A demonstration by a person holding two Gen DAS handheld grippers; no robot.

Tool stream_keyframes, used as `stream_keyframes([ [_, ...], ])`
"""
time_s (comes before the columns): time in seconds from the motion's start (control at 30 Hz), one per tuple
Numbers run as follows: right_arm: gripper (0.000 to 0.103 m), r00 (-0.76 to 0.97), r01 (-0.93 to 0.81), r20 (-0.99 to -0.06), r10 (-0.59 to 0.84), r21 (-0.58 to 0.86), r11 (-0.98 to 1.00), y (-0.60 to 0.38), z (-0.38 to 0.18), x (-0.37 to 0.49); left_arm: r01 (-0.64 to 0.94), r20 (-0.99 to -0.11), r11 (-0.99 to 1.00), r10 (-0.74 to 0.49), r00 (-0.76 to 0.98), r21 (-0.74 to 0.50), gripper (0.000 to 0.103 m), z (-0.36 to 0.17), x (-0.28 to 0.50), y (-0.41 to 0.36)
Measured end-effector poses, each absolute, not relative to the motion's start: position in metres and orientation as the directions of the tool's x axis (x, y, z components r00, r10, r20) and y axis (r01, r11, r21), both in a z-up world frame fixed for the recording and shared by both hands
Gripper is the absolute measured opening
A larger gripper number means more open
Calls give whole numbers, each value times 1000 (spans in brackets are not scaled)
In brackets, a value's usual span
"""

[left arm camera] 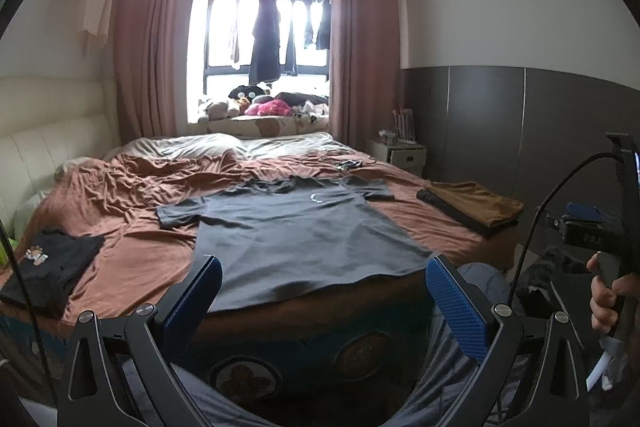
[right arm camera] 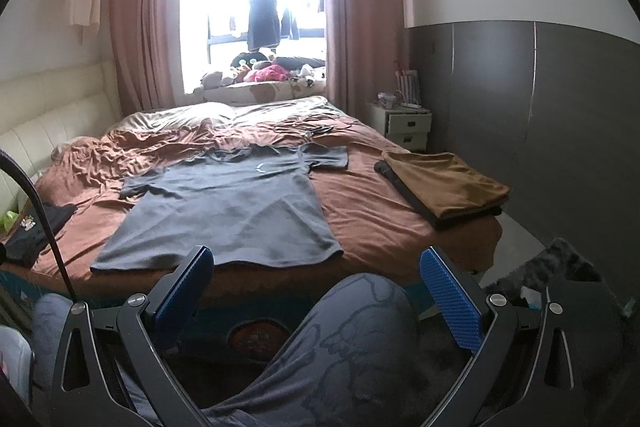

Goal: Fold small clothes

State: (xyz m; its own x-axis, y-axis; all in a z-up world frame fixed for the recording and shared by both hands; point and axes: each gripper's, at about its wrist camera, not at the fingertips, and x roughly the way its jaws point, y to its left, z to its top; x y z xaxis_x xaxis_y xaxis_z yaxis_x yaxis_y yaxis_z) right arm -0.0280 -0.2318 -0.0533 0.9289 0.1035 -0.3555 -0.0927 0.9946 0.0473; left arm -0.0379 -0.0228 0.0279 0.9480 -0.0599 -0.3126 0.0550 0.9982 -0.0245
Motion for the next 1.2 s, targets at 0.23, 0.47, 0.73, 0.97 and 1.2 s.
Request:
stream_keyframes([
  [0.23, 103, 934, -87, -345, 94, 35, 996, -218, -38, -1, 25, -292, 999, -34, 956, -35, 103, 43, -25, 6],
  [0.47, 103, 930, -130, -344, 126, 12, 991, -192, -29, 49, -68, -305, 997, 50, 951, -47, 103, 50, 12, 46],
  [0.73, 103, 911, -206, -361, 198, 17, 978, -168, -32, 115, -184, -341, 978, 140, 930, -100, 103, 53, 59, 105],
  [0.97, 103, 886, -246, -399, 235, 24, 969, -144, -35, 181, -269, -392, 957, 209, 896, -104, 103, 50, 103, 145],
  [1.2, 103, 869, -289, -417, 265, 7, 957, -126, -29, 237, -342, -439, 933, 261, 860, -115, 103, 40, 139, 179],
])
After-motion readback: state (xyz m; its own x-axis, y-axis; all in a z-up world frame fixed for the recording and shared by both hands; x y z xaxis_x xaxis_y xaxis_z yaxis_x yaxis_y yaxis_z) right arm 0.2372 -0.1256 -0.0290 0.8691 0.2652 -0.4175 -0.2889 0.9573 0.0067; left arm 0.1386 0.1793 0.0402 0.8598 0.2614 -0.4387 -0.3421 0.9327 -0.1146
